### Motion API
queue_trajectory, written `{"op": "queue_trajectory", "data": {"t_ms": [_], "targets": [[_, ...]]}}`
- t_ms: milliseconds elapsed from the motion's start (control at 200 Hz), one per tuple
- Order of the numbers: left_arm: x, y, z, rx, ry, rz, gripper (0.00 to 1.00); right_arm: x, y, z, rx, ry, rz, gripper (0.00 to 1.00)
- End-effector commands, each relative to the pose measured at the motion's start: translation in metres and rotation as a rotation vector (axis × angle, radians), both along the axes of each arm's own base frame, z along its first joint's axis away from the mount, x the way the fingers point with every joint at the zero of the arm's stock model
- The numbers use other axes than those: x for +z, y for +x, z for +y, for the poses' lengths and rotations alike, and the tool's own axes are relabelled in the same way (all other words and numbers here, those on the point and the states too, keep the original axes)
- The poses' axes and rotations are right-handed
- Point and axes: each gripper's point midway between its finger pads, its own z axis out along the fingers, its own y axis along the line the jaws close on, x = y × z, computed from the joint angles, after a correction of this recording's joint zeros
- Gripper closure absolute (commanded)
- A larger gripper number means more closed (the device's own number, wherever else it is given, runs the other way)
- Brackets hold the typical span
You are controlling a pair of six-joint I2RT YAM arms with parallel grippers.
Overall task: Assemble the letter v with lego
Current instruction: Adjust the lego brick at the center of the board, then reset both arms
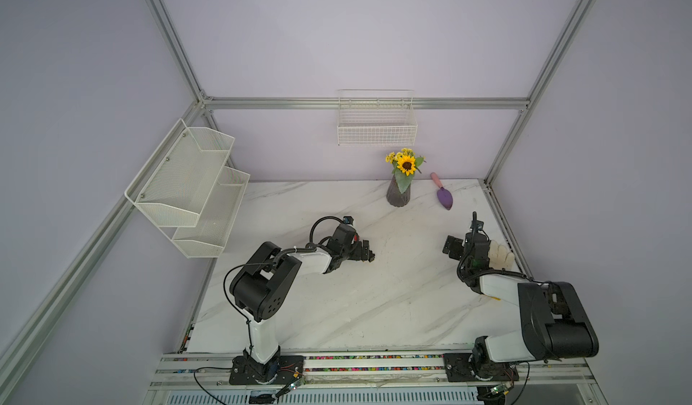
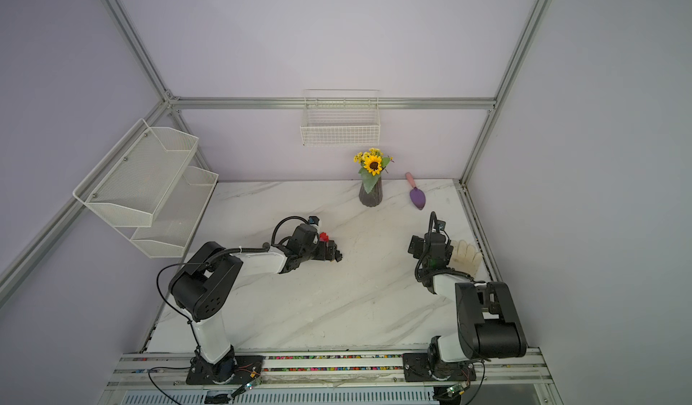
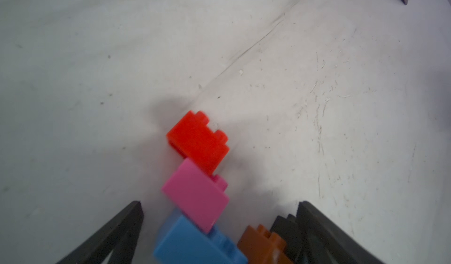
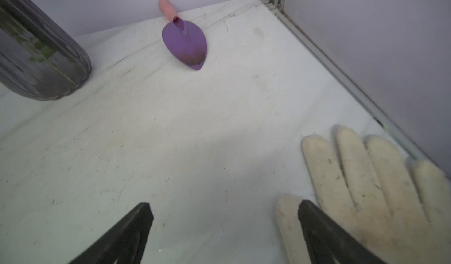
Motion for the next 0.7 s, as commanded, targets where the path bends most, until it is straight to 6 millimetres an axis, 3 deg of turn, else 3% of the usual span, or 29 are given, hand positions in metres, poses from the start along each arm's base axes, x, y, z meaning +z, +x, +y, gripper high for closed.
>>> {"op": "queue_trajectory", "data": {"t_ms": [0,120,225,260,390,480,565,585,695], "targets": [[0.027,0.002,0.035,0.078,0.058,-0.080,0.00,0.032,0.030,0.012,0.074,0.006,-0.195,0.03],[0.056,0.007,0.068,0.131,0.110,-0.179,0.00,0.036,0.036,0.010,0.073,-0.022,-0.242,0.03],[0.075,0.011,0.091,0.157,0.098,-0.237,0.00,0.024,0.035,-0.001,0.020,-0.044,-0.290,0.03],[0.080,0.013,0.096,0.160,0.083,-0.256,0.00,0.013,0.035,0.006,0.056,-0.030,-0.276,0.03],[0.095,0.018,0.116,0.207,0.067,-0.299,0.00,0.015,0.037,0.008,0.066,-0.041,-0.287,0.03],[0.103,0.020,0.142,0.297,0.143,-0.376,0.00,0.015,0.037,0.008,0.065,-0.028,-0.279,0.03],[0.104,0.016,0.167,0.366,0.190,-0.423,0.00,0.018,0.037,0.009,0.072,-0.042,-0.296,0.03],[0.118,0.013,0.173,0.380,0.191,-0.469,0.00,0.016,0.037,0.008,0.070,-0.039,-0.288,0.03],[0.141,-0.001,0.201,0.471,0.173,-0.597,0.00,0.017,0.037,0.008,0.067,-0.042,-0.293,0.03]]}}
